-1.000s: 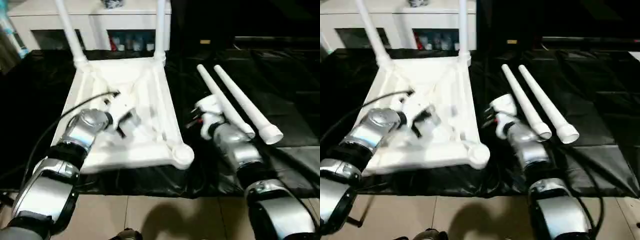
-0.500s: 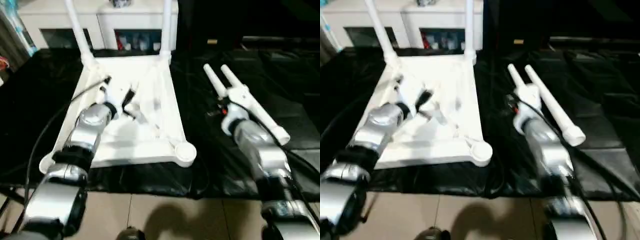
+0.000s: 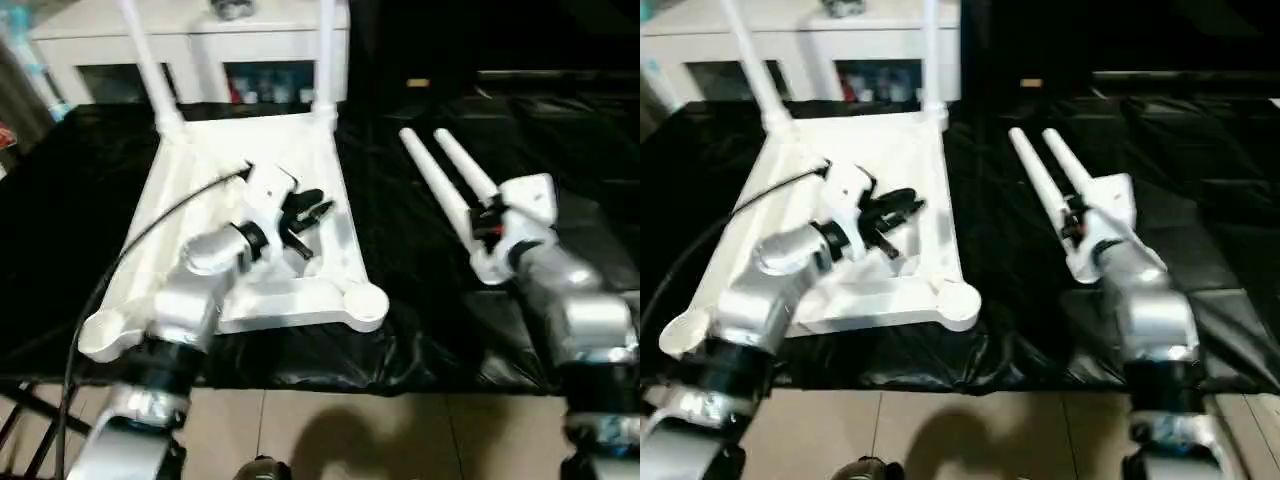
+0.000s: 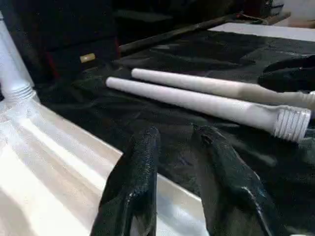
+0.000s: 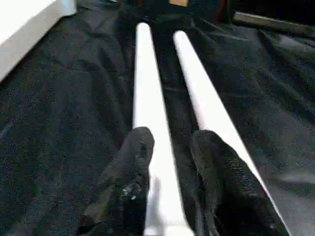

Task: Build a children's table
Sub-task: Rotate table base, then pick table leg

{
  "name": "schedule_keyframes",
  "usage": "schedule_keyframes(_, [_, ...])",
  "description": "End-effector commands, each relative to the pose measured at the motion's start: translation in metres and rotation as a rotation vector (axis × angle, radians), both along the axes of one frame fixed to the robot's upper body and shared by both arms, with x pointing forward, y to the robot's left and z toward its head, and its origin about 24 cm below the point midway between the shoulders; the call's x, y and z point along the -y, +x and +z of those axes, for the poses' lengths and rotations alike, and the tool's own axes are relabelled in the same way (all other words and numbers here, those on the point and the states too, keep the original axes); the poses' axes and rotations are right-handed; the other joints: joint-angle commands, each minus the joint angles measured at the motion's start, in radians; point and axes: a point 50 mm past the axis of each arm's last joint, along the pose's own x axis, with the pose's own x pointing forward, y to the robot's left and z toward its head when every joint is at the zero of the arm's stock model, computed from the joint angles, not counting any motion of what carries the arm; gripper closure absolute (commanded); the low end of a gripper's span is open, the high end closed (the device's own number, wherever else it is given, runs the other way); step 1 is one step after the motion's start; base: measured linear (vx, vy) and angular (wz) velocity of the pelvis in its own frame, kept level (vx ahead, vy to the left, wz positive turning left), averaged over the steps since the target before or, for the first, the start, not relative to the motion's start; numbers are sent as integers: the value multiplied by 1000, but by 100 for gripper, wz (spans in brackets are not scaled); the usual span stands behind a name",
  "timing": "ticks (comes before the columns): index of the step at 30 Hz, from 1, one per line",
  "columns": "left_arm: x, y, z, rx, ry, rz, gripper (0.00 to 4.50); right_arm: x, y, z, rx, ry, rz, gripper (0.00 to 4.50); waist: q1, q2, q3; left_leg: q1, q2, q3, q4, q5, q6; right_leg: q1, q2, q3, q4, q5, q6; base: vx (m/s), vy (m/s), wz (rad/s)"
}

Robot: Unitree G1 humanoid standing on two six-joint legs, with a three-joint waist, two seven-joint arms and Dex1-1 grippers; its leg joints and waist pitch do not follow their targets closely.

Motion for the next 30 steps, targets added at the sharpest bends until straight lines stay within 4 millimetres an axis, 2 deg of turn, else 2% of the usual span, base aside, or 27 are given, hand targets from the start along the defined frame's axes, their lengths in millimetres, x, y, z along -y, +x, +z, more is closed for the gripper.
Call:
schedule_keyframes(1, [0,-2,1,8,10,0,283,5,5,1,-19,3,-19,257,-3,-8,-73,33,36,-18,-57,-166,7,50,-62,43,-83,-10,-200,0,0,0])
schedule_keyframes(3, [0,-4,0,-34,21,-34,271,9,12,1,-33,10,-26,233,-8,1,-75,33,36,-18,-55,-159,12,49,-62,41,-81,-7,-213,0,0,0])
schedule_keyframes(5, [-1,-6,0,-58,35,-59,239,11,17,1,-46,19,-24,212,-11,6,-75,32,34,-17,-52,-154,17,51,-61,39,-81,-10,-224,0,0,0])
schedule_keyframes(6, [-4,-6,0,-76,49,-65,239,12,23,1,-53,45,-17,212,-12,8,-77,30,32,-17,-48,-146,23,52,-62,39,-77,-3,-233,0,0,0])
schedule_keyframes(8, [-5,-7,-1,-82,55,-66,225,12,25,2,-53,55,-16,183,-11,9,-76,29,31,-15,-45,-127,40,53,-61,39,-79,4,-233,0,0,0])
schedule_keyframes(9, [-7,-8,-3,-111,65,-80,225,10,30,3,-57,77,12,183,-11,18,-77,29,31,-15,-43,-116,48,53,-59,37,-77,19,-234,0,0,0])
schedule_keyframes(10, [-8,-9,-4,-116,75,-84,209,9,32,3,-62,98,33,177,-11,18,-81,29,32,-16,-42,-112,51,54,-60,36,-73,29,-240,0,0,0])
schedule_keyframes(11, [-8,-9,-4,-116,75,-84,201,9,32,3,-62,98,33,168,-11,17,-78,27,32,-16,-43,-115,59,54,-59,34,-75,28,-246,0,0,0])
schedule_keyframes(12, [-11,-13,-6,-127,103,-99,199,5,39,5,-73,116,66,157,-10,16,-82,28,36,-18,-41,-113,61,54,-63,33,-69,34,-255,0,0,0])
schedule_keyframes(13, [-11,-13,-6,-127,103,-99,193,5,39,5,-73,116,66,146,-9,19,-79,29,34,-16,-41,-111,68,51,-58,32,-73,31,-259,0,0,0])
schedule_keyframes(14, [-14,-18,-5,-137,119,-116,179,4,47,9,-80,92,82,136,-10,16,-81,28,36,-16,-39,-112,66,51,-62,32,-68,33,-267,0,0,0])
schedule_keyframes(16, [-15,-20,-4,-136,128,-123,157,3,50,11,-80,95,87,120,-7,13,-78,29,37,-14,-40,-128,66,48,-62,32,-72,-1,-276,0,0,0])
schedule_keyframes(17, [-17,-24,-3,-138,148,-141,157,2,55,13,-78,97,76,112,-7,7,-75,28,37,-13,-42,-131,68,48,-60,33,-73,-16,-273,0,0,0])
schedule_keyframes(18, [-19,-25,-4,-135,167,-131,157,2,56,14,-86,82,68,112,-6,13,-79,30,39,-16,-40,-128,65,48,-63,33,-67,-16,-278,0,0,0])
schedule_keyframes(19, [-22,-27,-6,-136,194,-109,156,1,58,14,-103,68,68,102,-4,2,-75,30,38,-13,-42,-131,69,46,-61,33,-71,-41,-275,0,0,0])
schedule_keyframes(20, [-23,-27,-6,-136,195,-107,138,1,58,14,-104,67,69,97,-3,6,-75,30,38,-14,-41,-126,70,45,-61,33,-68,-37,-276,0,0,0])
schedule_keyframes(21, [-25,-29,-6,-142,197,-102,115,0,59,12,-141,25,65,95,-1,-8,-75,28,38,-12,-41,-115,73,46,-61,33,-65,-32,-276,0,0,0])
schedule_keyframes(22, [-26,-30,-6,-148,198,-99,117,-1,59,11,-172,11,70,95,2,-14,-75,27,37,-11,-41,-102,77,46,-61,33,-64,-33,-278,0,0,0])
schedule_keyframes(23, [-27,-30,-6,-152,199,-96,117,-2,59,10,-192,4,74,95,3,-6,-74,29,38,-11,-41,-104,75,42,-60,33,-66,-38,-277,0,0,0])
schedule_keyframes(24, [-27,-30,-6,-152,199,-96,117,-2,59,10,-192,4,74,95,4,-8,-74,30,39,-10,-42,-108,73,42,-60,34,-68,-35,-275,0,0,0])
schedule_keyframes(25, [-29,-32,-5,-155,204,-92,117,-4,58,5,-244,-12,94,95,6,-42,-73,27,40,-8,-44,-99,79,46,-59,35,-65,-22,-274,0,0,0])
schedule_keyframes(26, [-30,-33,-5,-158,204,-87,117,-5,57,2,-276,-20,97,95,10,-32,-77,28,40,-12,-42,-92,77,46,-62,34,-56,-18,-281,0,0,0])
schedule_keyframes(28, [-31,-35,-5,-161,203,-83,117,-5,54,-3,-336,-41,94,95,13,-27,-72,28,41,-8,-42,-98,78,40,-62,35,-63,-39,-279,0,0,0])
schedule_keyframes(29, [-32,-38,-4,-165,206,-82,117,-4,53,-5,-359,-39,77,95,14,-39,-71,28,43,-7,-44,-90,74,41,-60,36,-62,-26,-275,0,0,0])
schedule_keyframes(30, [-33,-39,-4,-168,208,-84,117,-4,53,-5,-362,-31,69,95,18,-41,-72,29,43,-8,-45,-88,69,39,-60,35,-60,-16,-277,0,0,0])
